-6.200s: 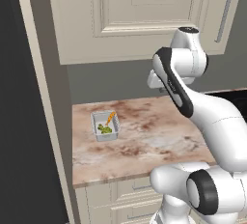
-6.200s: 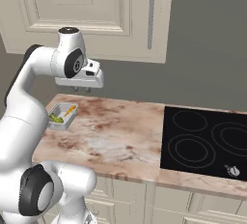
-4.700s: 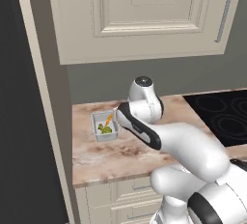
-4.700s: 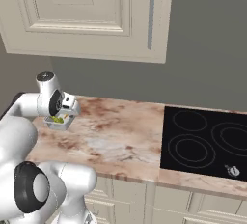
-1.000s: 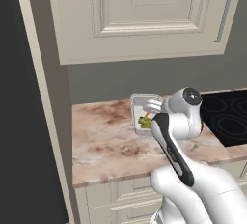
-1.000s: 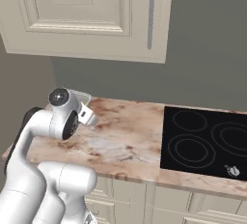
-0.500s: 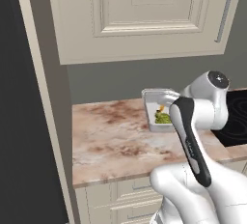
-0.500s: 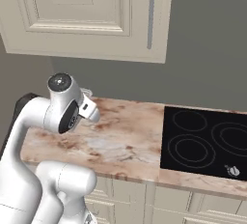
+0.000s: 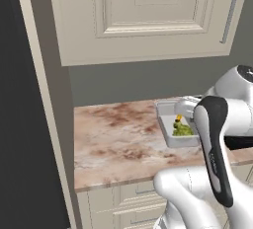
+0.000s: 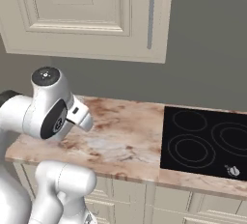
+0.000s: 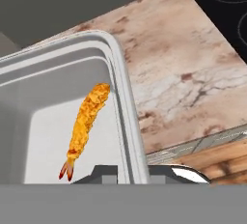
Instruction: Place the tupperware on the top shelf of the fridge. Make space for the tupperware among the existing items by rearranging them on the shelves if needed. Close the fridge door when finished.
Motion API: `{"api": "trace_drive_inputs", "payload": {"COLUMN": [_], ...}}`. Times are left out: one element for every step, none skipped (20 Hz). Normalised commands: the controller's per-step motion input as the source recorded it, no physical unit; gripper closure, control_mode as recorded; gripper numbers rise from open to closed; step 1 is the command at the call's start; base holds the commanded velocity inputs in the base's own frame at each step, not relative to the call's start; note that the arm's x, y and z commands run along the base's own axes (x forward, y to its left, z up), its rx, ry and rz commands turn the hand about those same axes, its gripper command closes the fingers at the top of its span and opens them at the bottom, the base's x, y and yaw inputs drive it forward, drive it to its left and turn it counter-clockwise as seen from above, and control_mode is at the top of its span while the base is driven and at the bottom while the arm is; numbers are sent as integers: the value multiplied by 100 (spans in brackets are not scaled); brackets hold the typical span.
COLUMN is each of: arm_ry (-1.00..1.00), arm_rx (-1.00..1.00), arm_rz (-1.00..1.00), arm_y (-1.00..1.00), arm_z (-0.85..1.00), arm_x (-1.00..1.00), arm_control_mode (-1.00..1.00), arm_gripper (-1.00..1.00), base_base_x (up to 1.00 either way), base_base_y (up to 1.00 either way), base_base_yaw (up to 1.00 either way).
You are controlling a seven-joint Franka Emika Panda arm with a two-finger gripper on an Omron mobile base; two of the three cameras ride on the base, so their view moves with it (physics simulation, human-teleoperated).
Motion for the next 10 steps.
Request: {"api": "trace_drive_inputs", "payload": {"arm_ry": [0, 0, 0, 0, 0, 0, 0, 0, 0, 0], "arm_rx": [0, 0, 0, 0, 0, 0, 0, 0, 0, 0], "arm_rz": [0, 0, 0, 0, 0, 0, 0, 0, 0, 0], "arm_y": [-14, -13, -7, -1, 0, 0, 0, 0, -1, -1], "arm_z": [16, 28, 51, 61, 73, 82, 91, 96, 98, 88], "arm_x": [-70, -68, -47, -32, -11, 0, 0, 0, 0, 4], "arm_control_mode": [-100, -100, -100, -100, -100, -100, -100, -100, -100, -100], "arm_gripper": [100, 100, 100, 100, 100, 100, 100, 100, 100, 100], "base_base_x": [0, 0, 0, 0, 0, 0, 0, 0, 0, 0], "base_base_y": [0, 0, 0, 0, 0, 0, 0, 0, 0, 0], "base_base_yaw": [0, 0, 0, 0, 0, 0, 0, 0, 0, 0]}}
